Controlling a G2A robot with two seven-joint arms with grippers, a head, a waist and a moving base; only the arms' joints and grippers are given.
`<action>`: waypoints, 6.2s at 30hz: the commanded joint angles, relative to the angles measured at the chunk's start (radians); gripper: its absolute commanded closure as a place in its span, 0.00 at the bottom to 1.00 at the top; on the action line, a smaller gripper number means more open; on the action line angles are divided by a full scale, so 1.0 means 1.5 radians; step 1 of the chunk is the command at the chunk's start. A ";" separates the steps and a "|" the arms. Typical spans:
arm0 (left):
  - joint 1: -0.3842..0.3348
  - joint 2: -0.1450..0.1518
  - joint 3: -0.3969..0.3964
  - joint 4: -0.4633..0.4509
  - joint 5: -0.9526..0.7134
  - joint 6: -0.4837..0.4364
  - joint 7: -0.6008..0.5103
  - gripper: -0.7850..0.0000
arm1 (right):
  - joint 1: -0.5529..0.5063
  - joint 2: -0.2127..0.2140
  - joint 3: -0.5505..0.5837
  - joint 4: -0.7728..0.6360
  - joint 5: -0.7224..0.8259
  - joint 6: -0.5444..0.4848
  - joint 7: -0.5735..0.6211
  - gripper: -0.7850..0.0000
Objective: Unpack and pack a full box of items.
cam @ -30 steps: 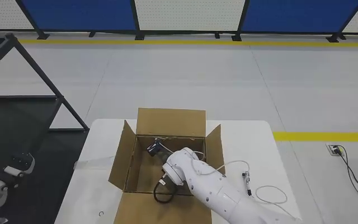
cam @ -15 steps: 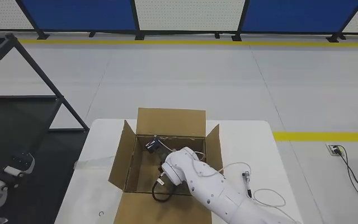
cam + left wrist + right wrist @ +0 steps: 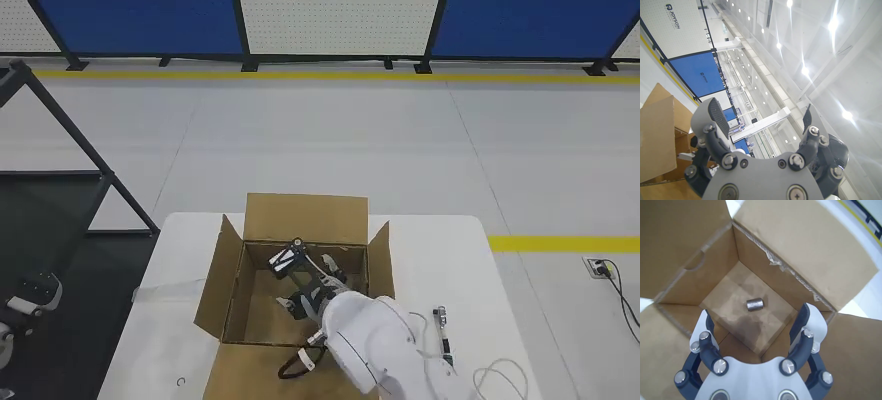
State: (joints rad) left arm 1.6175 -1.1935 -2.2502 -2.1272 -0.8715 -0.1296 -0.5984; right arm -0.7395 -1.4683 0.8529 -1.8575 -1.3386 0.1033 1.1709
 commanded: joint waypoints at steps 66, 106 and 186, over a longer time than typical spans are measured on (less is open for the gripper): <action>0.000 0.000 0.000 0.000 0.000 0.000 0.000 0.00 | -0.279 0.099 0.487 0.039 0.060 -0.229 0.151 0.00; 0.000 0.000 0.000 0.000 0.000 0.000 0.000 0.00 | -0.192 0.122 0.445 0.207 0.113 -0.180 0.138 1.00; 0.000 0.000 0.000 0.000 0.000 0.000 0.000 0.00 | 0.233 0.014 -0.133 0.405 0.289 0.025 0.005 1.00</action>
State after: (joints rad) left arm 1.6175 -1.1935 -2.2502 -2.1272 -0.8715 -0.1296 -0.5984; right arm -0.3957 -1.4426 0.6613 -1.2688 -0.9007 0.1358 1.1745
